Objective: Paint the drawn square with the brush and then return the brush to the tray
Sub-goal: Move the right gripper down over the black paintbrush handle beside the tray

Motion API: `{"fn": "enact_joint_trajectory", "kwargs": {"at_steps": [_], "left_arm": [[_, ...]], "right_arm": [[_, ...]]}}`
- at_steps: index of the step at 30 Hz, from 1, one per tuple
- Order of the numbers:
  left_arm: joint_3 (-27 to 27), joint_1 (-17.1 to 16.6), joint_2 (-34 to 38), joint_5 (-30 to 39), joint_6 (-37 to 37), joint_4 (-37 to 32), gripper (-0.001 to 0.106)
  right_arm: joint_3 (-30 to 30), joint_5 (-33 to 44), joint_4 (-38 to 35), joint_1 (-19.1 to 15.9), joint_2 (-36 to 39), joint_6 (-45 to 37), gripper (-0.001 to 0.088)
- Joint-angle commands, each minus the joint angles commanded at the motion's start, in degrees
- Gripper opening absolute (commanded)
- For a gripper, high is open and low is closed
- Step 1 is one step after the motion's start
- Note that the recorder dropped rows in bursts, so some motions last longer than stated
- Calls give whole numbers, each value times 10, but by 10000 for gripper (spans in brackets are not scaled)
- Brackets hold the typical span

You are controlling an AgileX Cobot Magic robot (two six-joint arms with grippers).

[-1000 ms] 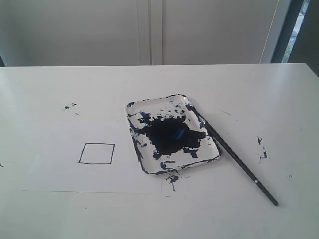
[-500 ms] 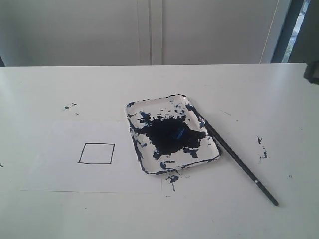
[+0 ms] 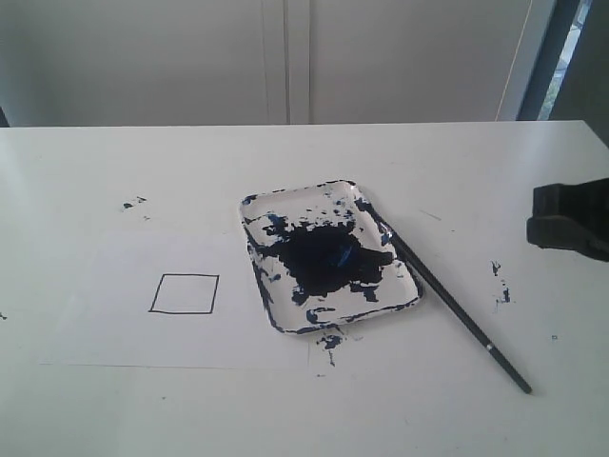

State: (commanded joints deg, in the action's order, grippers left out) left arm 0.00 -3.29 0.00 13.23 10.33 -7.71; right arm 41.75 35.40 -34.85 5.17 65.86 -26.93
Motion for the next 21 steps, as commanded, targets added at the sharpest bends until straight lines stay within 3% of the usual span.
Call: {"fn": "enact_joint_trajectory", "kwargs": {"at_steps": [6, 10, 21], "left_arm": [[0, 0, 0, 0, 0, 0, 0], [0, 0, 0, 0, 0, 0, 0], [0, 0, 0, 0, 0, 0, 0]], "right_arm": [[61, 4, 243, 36, 25, 198, 0], [107, 43, 354, 57, 49, 269, 0], [210, 270, 375, 162, 168, 269, 0]]}}
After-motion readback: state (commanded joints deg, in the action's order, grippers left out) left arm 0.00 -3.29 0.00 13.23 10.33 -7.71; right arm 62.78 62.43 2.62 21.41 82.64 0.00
